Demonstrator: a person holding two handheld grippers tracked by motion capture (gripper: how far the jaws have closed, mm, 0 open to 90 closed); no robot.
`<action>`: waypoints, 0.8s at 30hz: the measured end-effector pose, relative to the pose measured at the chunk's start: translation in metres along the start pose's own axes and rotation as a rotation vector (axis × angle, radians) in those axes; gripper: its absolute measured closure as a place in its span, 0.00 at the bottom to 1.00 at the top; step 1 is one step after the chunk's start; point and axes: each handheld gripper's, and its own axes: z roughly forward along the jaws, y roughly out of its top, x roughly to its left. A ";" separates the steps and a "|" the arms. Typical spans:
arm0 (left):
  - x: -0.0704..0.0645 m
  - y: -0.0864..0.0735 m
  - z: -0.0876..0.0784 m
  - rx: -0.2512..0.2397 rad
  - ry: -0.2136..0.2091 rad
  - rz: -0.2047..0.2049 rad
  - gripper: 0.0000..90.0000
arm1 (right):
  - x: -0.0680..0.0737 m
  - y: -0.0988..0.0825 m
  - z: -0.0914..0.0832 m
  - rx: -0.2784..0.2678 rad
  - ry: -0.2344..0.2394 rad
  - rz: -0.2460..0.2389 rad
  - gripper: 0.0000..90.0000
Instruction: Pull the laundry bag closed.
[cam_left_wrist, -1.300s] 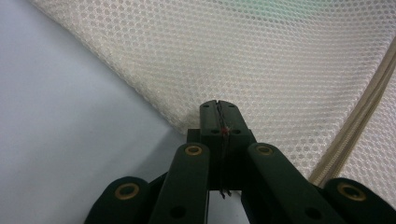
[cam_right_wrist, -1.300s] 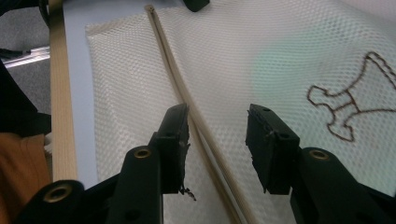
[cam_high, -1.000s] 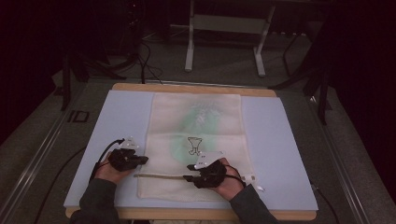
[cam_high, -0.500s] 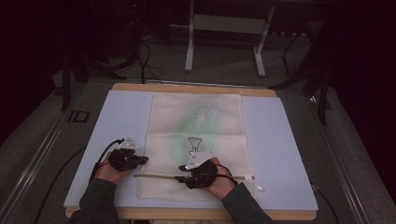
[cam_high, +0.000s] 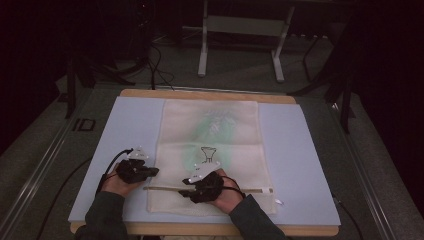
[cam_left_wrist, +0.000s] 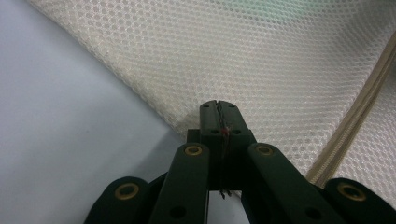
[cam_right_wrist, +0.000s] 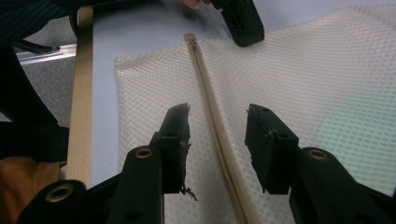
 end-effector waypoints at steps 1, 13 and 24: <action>0.000 0.000 0.000 0.000 0.001 0.001 1.00 | 0.001 0.001 0.001 0.001 0.003 0.001 0.66; 0.000 0.000 -0.003 0.002 0.008 0.010 1.00 | 0.003 0.011 0.013 0.002 0.023 -0.018 0.66; 0.002 -0.001 -0.006 -0.001 0.026 -0.006 1.00 | 0.003 0.018 0.027 -0.003 0.035 -0.031 0.69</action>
